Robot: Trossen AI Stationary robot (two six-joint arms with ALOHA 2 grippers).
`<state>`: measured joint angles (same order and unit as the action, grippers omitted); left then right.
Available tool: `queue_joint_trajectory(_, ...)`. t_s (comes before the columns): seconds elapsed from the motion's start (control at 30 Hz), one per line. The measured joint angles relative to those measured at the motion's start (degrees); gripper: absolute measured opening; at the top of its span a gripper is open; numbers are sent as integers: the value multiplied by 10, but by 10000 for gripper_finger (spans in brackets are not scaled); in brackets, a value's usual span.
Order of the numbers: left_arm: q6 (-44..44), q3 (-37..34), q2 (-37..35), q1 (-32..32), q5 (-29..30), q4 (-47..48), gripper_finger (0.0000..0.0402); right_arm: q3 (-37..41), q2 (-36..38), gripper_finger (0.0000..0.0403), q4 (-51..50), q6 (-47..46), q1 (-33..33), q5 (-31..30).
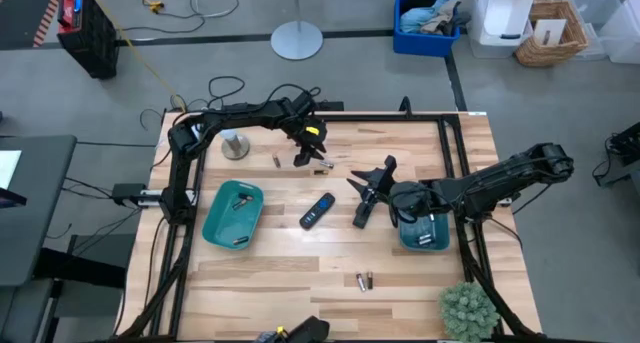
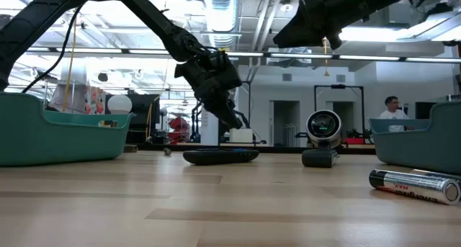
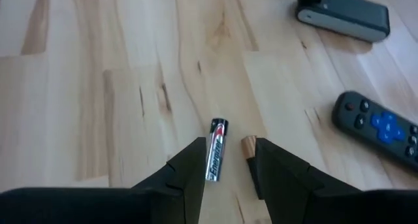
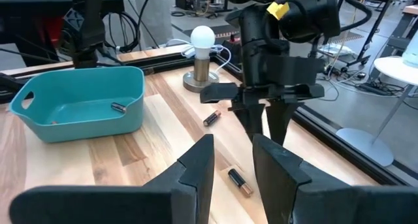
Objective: Sort batteries
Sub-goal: Put the silver battery into the blue bin
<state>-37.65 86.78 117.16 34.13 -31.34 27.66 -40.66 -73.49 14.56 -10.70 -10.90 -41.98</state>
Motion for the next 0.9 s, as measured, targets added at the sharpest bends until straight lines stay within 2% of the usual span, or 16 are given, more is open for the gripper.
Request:
queue_joint_trajectory(0.3, 38, 0, 0, -6, 6, -15, 142, 0, 0, 123, 12, 0, 0, 0)
queue_joint_trajectory(0.57, 15, 4, 42, -17, 38, -8, 170, 0, 0, 123, 15, 0, -3, 0)
queue_joint_trajectory(0.67, 19, 5, 46, -15, 32, -30, 171, 0, 0, 123, 18, 2, -7, 0)
queue_joint_trajectory(0.9, -6, 5, 49, -15, 61, -13, 172, 0, 0, 123, 15, 2, -1, 0)
